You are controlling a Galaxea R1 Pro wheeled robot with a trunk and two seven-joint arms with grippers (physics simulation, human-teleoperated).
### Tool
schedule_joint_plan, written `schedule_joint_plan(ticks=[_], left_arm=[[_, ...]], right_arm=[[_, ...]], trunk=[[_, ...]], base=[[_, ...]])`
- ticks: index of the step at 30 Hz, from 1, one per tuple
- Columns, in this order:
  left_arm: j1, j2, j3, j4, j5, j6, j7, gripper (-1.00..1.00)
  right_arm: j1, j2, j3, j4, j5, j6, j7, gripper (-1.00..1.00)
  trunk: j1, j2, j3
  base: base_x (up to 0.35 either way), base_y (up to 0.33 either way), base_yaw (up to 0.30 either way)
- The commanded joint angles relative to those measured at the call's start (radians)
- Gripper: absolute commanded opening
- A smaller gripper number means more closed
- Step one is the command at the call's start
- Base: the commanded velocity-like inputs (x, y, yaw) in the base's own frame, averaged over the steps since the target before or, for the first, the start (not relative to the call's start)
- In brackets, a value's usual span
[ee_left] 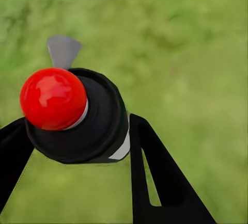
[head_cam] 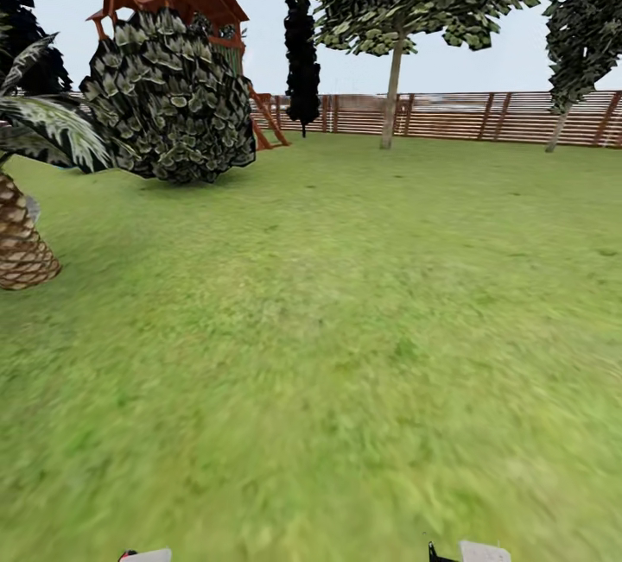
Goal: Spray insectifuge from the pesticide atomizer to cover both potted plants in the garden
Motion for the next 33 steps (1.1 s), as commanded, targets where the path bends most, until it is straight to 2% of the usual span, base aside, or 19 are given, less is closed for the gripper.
schedule_joint_plan(ticks=[1,13,33], left_arm=[[-0.001,0.000,0.004,0.001,-0.011,-0.003,0.005,-1.00],[-0.002,0.000,0.005,0.002,-0.011,-0.003,0.005,-1.00],[-0.002,0.001,0.006,0.001,-0.011,-0.003,0.005,-1.00]], right_arm=[[0.000,0.000,0.009,0.000,-0.005,-0.002,-0.004,1.00],[0.000,0.000,0.009,0.000,-0.005,-0.002,-0.004,1.00],[0.000,-0.002,0.009,0.000,-0.006,-0.002,-0.004,1.00]], trunk=[[0.000,0.000,-0.001],[0.000,0.000,-0.001],[0.000,0.000,-0.001]], base=[[0.340,0.000,0.276],[0.340,0.000,0.259],[0.340,-0.038,0.007]])
